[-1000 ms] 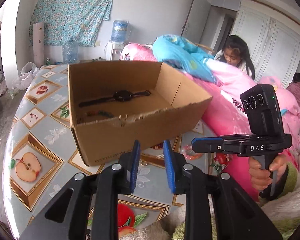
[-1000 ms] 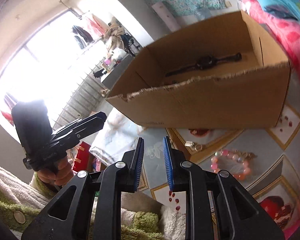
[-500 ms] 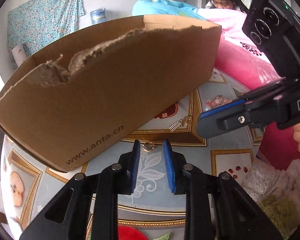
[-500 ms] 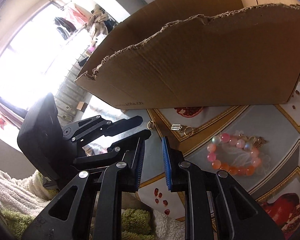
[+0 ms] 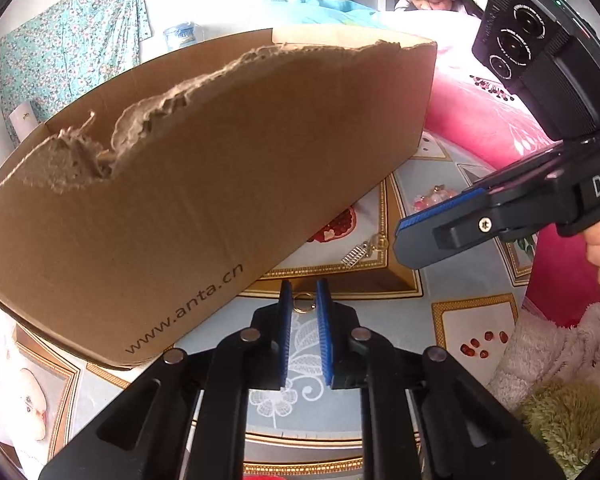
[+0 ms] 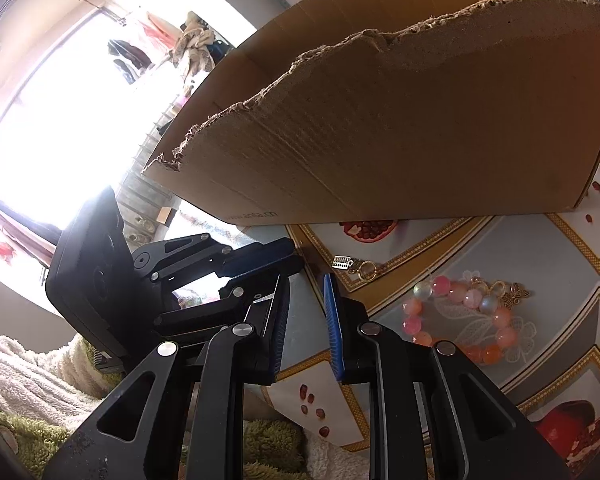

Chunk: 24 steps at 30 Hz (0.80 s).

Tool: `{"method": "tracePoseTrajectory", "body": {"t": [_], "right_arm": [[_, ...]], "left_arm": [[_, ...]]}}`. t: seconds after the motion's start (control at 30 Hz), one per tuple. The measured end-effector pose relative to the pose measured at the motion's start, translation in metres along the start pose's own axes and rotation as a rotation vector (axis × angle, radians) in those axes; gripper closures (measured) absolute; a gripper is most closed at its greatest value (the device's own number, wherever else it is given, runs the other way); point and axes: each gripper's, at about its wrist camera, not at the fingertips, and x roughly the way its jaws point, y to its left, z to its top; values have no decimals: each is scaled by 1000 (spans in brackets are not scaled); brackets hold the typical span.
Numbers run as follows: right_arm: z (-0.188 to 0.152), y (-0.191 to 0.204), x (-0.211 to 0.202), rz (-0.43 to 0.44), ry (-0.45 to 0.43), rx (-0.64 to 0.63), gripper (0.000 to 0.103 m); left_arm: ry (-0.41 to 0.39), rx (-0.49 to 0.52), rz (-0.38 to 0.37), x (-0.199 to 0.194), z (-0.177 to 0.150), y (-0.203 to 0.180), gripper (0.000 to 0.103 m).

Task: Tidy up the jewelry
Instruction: 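Withdraw the left tool and reach to the small gold ring beside the box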

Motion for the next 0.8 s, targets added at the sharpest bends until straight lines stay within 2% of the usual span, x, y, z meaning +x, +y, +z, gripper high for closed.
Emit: {"method": "tracePoseTrajectory", "body": {"t": [0.27,0.6,0.8], "right_arm": [[-4,-4,-10,-5,-19,7,84],[-14,-4,-22,-60,-27,-33,84],[-14,1,-11,-93,0,-54,82]], "left_arm": [[-1,-16,3,-2,-1,-4,93],[11,-113,31,-16,-14,-6,93],[-2,-193,71,-24,-25,-3,93]]}}
